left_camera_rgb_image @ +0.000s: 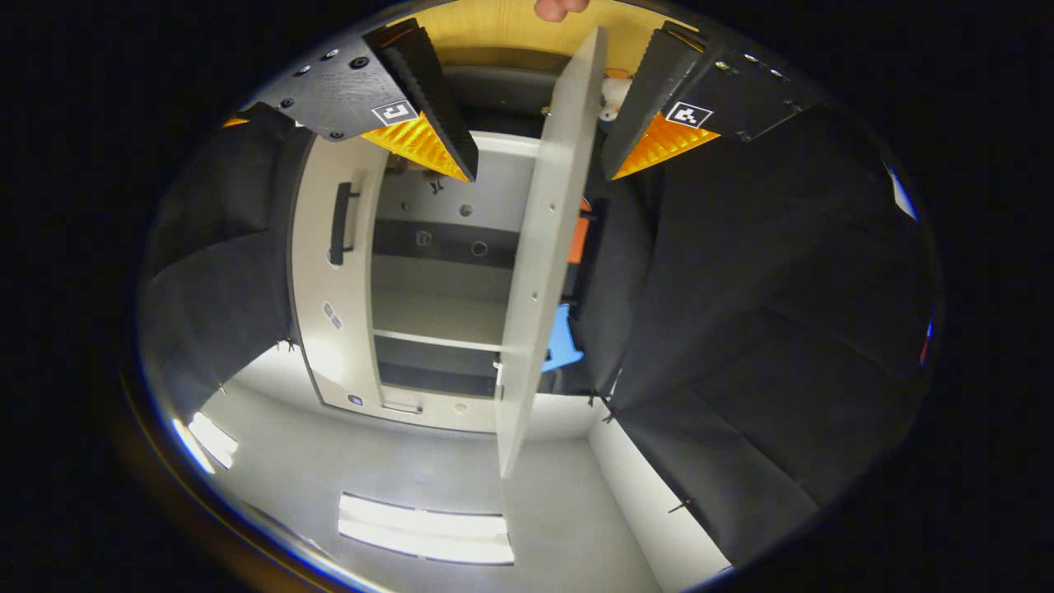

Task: Grab one shoe with the right hand and put it into the shoe cabinet, grab the other shoe with the left hand and put it into the shoe cabinet; then close the right door with the right hand and the left door with the left hand.

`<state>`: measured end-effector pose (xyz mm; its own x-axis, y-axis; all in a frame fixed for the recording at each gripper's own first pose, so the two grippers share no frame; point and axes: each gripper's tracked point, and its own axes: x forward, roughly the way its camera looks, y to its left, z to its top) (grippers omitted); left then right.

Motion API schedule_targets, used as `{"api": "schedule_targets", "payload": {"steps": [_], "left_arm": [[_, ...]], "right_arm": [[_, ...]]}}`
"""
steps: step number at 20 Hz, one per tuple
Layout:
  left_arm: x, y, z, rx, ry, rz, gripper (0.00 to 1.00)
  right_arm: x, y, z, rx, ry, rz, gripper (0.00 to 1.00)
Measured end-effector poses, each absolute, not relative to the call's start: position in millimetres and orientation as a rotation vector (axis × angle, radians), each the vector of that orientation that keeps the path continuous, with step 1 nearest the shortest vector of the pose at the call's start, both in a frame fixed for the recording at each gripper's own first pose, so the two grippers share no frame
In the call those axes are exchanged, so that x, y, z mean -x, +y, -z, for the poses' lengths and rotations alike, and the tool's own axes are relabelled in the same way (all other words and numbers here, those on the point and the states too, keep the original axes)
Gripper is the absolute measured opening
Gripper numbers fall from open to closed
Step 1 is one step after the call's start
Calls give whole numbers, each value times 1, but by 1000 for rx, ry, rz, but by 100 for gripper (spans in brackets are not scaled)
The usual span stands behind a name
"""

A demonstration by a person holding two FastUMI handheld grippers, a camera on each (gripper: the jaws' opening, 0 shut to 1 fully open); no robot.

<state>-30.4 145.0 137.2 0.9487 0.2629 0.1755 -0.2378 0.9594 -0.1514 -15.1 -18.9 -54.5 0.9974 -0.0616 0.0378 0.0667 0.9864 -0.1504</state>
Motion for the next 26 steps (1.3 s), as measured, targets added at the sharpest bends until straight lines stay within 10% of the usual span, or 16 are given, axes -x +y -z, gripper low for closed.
{"api": "schedule_targets", "payload": {"steps": [12,26], "left_arm": [[-27,270,-151,2,-189,-395,94],[-58,259,-133,34,-146,-247,92]], "right_arm": [[5,-30,49,138,-18,106,97],[-13,-19,45,116,5,111,94]]}}
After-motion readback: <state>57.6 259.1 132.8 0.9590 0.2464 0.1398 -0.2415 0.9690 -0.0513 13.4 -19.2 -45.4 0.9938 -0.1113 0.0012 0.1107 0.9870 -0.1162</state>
